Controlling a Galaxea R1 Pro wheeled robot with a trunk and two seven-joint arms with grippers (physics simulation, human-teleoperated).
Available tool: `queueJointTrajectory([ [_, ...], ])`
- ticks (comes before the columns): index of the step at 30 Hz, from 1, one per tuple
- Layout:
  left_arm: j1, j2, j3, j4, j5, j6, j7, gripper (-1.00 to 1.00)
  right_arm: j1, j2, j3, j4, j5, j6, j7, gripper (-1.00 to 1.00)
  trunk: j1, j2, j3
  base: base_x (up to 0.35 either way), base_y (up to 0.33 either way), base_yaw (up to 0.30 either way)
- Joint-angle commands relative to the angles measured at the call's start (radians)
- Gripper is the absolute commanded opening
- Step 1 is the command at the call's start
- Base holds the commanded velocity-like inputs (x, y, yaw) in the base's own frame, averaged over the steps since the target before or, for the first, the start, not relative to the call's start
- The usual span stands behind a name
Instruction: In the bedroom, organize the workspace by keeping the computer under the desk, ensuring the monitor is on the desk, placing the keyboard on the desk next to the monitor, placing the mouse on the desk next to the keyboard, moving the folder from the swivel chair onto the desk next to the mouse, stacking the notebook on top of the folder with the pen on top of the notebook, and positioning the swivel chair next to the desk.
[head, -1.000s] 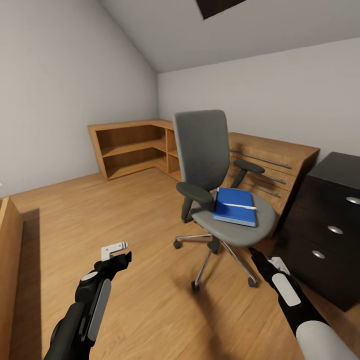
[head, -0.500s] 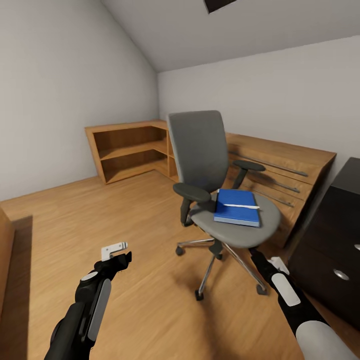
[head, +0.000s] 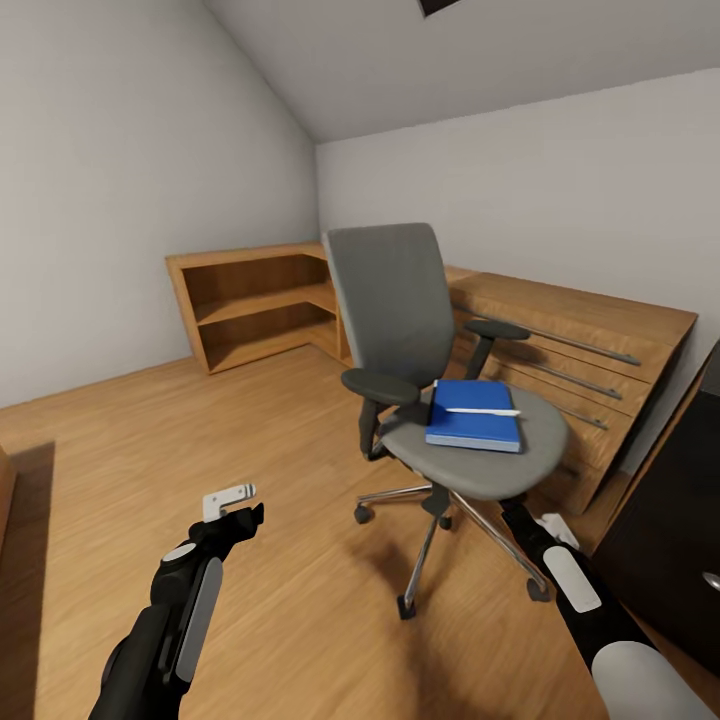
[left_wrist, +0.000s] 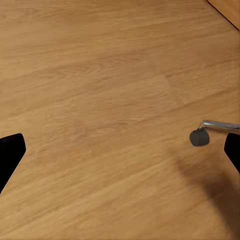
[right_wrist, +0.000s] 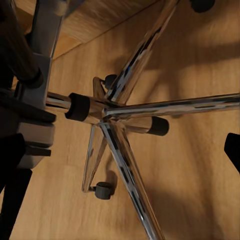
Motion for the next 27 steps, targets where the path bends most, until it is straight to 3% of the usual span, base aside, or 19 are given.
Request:
queueJointTrajectory([
  [1, -0.001, 0.0, 0.0, -0.001, 0.011, 0.004, 0.007, 1.0, 0.0, 0.0, -0.001, -0.002, -0.008, 0.005, -0.006, 1.0, 0.0, 0.0, -0.001, 0.016, 0.001, 0.0],
  [11, -0.001, -0.001, 0.0, -0.001, 0.011, 0.004, 0.007, 1.0, 0.0, -0.001, -0.001, -0.002, -0.008, 0.005, -0.006, 1.0, 0.0, 0.0, -0.001, -0.038, 0.0, 0.0],
  [27, -0.001, -0.001, 0.0, -0.002, 0.011, 0.004, 0.007, 1.0, 0.0, -0.001, -0.001, -0.002, -0.008, 0.005, -0.006, 1.0, 0.0, 0.0, -0.001, -0.306, 0.0, 0.0],
])
